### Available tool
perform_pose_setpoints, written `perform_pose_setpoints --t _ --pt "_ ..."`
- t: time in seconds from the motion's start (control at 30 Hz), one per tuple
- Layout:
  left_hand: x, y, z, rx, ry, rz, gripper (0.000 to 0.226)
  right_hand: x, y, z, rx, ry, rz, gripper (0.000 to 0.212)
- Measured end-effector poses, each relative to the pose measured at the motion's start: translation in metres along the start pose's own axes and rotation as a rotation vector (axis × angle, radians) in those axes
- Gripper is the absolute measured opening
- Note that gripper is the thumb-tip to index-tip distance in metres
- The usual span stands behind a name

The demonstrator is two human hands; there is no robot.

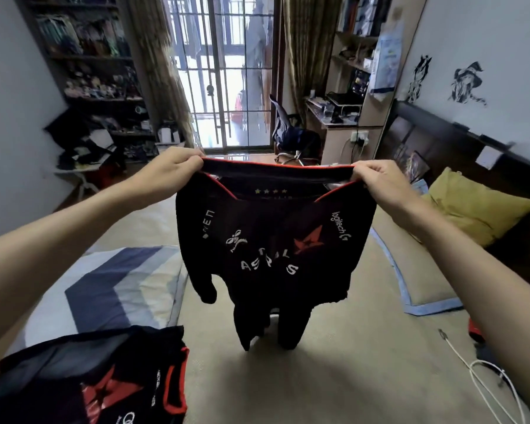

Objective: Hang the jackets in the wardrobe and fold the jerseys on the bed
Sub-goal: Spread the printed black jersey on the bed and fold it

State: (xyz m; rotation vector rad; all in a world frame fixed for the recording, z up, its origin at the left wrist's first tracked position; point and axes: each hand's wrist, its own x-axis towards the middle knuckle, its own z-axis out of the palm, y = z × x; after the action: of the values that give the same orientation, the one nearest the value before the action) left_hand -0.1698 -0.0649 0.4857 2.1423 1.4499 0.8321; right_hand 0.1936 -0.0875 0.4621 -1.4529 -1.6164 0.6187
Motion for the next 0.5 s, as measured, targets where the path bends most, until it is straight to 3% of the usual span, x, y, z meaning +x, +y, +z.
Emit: perform_pose_setpoints --t 0.13,0.27,0.37,0.5 --pt "-0.033 0.016 -0.011 -0.25 -0.092 -0.029 0.048 -0.039 -0.024 -0.016 0.206 -0.18 0.088 0.025" --pt "-0.083 0.042 -0.033 -0.332 -0.265 0.068 0.034 -0.099 -0.059 -0.035 0.286 -0.385 0.055 0.031" --pt "-0.127 0.05 -0.059 -0.347 -0.382 0.118 0.025 -0.15 -0.084 -0.041 0.233 -0.381 -0.019 0.024" --pt "-0.184 0.056 -0.089 -0.332 -0.456 0.162 0.036 -0.213 -0.114 -0.043 0.265 -0.255 -0.026 0.015"
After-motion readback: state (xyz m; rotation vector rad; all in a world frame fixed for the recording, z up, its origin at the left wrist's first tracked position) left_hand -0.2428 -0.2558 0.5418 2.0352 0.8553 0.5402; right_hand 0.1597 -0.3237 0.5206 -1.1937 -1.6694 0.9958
